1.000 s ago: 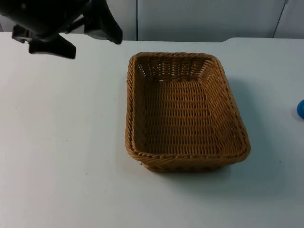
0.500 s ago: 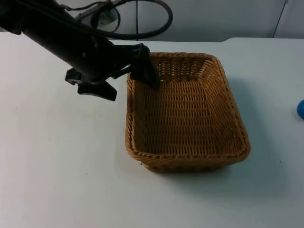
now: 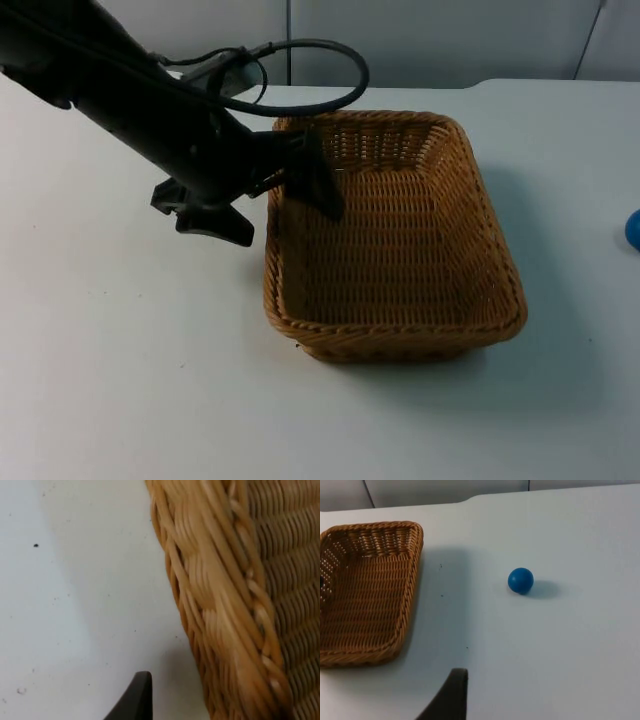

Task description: Pick up the basket with the left hand and place the ball into the basket with the right hand.

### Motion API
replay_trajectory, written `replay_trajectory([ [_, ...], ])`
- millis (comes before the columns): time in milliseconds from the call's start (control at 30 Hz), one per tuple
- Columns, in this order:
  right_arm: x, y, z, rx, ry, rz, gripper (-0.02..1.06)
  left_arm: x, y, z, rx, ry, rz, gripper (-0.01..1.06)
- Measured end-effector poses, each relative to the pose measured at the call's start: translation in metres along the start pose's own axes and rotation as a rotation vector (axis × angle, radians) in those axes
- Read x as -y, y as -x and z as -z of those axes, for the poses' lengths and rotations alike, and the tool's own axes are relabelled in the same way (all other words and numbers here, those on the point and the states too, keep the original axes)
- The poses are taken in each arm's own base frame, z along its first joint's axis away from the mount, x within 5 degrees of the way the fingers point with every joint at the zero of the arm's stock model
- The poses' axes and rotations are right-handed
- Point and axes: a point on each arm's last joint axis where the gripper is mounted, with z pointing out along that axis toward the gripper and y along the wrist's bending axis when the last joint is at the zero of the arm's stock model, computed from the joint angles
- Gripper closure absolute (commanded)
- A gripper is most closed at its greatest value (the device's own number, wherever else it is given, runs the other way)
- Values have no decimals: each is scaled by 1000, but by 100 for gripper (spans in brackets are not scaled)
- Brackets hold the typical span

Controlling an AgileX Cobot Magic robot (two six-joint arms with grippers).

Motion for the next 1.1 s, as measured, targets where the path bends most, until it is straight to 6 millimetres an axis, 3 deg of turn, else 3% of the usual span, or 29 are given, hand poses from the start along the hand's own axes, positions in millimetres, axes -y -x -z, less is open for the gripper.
replay_trajectory([
  [200,0,0,0,0,0,0,0,1,0,0,2,-4,-1,9],
  [400,0,0,0,0,0,0,0,2,1,0,17,-18,26,23],
  [733,0,0,0,0,0,-2,0,16,-1,-16,13,-16,-5,23],
  [900,0,0,0,0,0,-2,0,12,-1,-29,-1,-16,36,24],
  [967,0,0,0,0,0,-2,0,8,-3,-34,-5,-8,51,33],
  [1033,0,0,0,0,0,-2,0,8,-3,-34,-5,-8,53,49],
  [1067,0,0,0,0,0,-2,0,8,-3,-35,-5,-5,59,49],
  [1100,0,0,0,0,0,-2,0,7,-3,-35,-2,-2,64,59],
])
